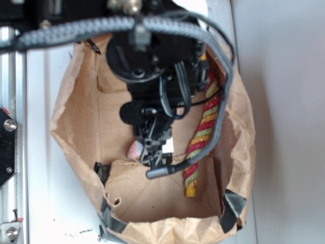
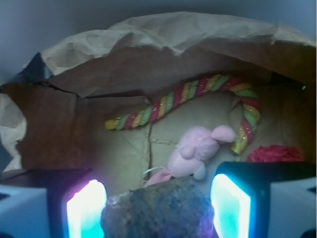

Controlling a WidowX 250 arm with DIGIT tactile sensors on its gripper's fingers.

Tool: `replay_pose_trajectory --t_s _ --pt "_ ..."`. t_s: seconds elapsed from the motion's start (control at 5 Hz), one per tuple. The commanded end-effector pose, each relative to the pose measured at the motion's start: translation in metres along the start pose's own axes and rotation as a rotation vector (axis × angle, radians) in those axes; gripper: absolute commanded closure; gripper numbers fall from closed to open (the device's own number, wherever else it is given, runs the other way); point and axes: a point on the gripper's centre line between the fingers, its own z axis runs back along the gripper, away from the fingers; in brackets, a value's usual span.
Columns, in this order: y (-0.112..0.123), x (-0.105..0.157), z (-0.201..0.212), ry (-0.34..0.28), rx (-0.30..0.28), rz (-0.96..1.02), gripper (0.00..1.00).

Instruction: Grab the rock.

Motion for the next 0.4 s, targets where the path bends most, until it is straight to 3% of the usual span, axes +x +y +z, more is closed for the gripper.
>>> replay_pose_trajectory --t_s 0.0,0.2 --pt "-0.009 0.0047 0.023 -0.037 0.043 -0.025 1.0" --pt "-0.0096 0.002 0.0256 -0.036 0.045 -0.03 1.0"
